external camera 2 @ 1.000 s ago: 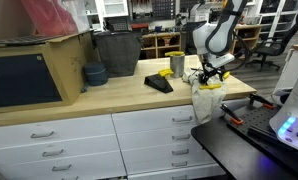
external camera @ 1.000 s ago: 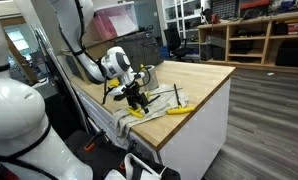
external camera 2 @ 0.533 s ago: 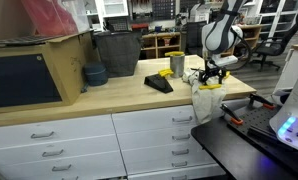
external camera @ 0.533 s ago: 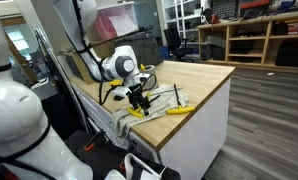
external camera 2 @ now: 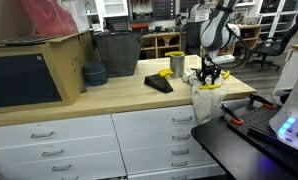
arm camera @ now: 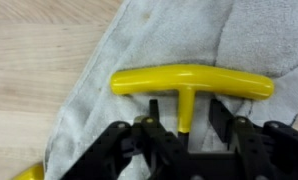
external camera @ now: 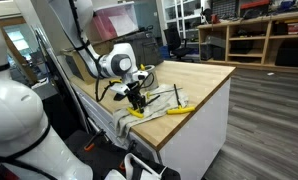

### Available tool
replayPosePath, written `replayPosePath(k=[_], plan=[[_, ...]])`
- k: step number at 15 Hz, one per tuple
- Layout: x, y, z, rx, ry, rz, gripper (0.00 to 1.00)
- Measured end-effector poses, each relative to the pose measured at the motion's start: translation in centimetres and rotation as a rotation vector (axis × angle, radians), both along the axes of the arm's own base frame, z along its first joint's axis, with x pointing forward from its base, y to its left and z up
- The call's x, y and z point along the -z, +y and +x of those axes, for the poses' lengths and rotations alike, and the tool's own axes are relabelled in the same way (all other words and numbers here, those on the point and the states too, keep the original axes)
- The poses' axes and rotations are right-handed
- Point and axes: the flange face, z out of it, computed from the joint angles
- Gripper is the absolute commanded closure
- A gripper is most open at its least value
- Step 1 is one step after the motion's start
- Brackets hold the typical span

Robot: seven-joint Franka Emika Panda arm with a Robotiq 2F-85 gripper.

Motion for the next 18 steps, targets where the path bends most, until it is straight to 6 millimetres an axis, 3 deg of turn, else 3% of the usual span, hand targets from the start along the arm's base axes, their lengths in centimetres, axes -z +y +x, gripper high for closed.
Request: replayPosePath(k=[4,6,13,18], plan=[[-0.1,1.0,0.1,0.001,-0.004,0.013,1.00],[-0.1,1.2,0.2,0.004,-0.004,0.017,0.96],[-0.4,1.0,0.3,0.035,-0.004,0.030,0.96],[-3.9,-2.7,0.7,0.152,0.020,0.046,0.96]])
